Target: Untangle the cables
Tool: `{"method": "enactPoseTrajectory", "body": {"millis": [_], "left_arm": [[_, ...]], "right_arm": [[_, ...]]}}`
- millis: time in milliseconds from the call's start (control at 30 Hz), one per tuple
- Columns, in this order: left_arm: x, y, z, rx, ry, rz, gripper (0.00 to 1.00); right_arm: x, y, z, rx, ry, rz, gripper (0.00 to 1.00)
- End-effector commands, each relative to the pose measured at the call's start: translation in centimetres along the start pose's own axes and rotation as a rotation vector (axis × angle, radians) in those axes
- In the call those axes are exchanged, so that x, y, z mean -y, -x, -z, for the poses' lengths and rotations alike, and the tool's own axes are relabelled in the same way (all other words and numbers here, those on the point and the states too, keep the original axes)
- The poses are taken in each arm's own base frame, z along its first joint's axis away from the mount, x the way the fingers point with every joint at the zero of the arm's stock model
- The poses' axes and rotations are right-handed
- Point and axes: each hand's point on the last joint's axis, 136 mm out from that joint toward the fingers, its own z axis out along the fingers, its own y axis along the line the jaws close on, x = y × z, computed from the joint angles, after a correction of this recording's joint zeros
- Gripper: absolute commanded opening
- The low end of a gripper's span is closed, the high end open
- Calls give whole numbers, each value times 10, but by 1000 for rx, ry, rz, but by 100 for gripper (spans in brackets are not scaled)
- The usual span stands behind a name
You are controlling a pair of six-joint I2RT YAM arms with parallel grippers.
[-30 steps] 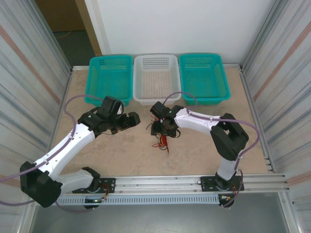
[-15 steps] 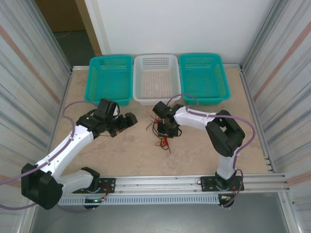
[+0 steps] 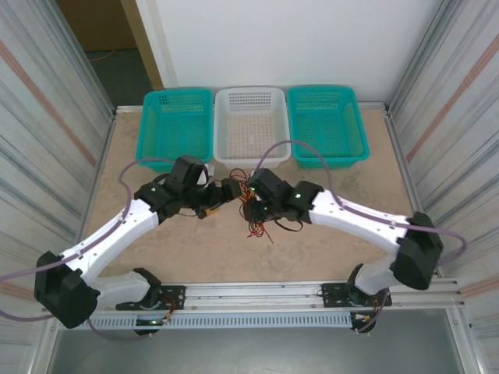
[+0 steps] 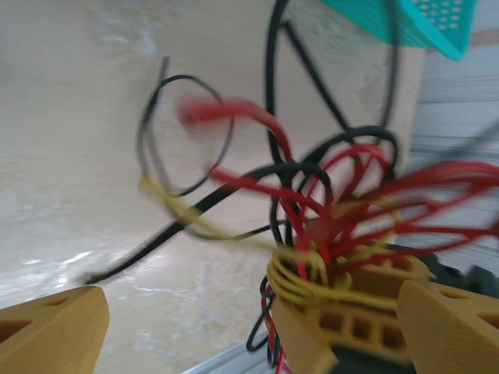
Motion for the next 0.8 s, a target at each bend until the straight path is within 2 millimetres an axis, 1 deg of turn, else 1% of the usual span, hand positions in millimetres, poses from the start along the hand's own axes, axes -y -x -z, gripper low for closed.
{"method": "enactPoseTrajectory", "body": {"millis": [0, 133, 267, 333, 433, 500, 767], "left_arm": [[31, 7, 5, 12, -118, 37, 99], [42, 12, 10, 28, -157, 43, 99], [47, 12, 9, 17, -175, 49, 99], [45, 11, 6, 12, -179, 58, 96], [43, 10, 1, -1, -194, 82, 86], [42, 11, -2, 0, -206, 97, 81], [38, 13, -22, -44, -203, 155, 76]], "right_arm": [[-5, 5, 17, 54, 36, 98, 9], [-19, 9, 32, 80, 91, 155, 8], [-27, 9, 34, 68, 104, 193, 8], [-35, 9, 34, 65, 125, 214, 9], [-45, 8, 34, 62, 147, 248, 9], [-49, 7, 34, 59, 158, 261, 9], [-52, 10, 32, 64, 194, 300, 9]]}}
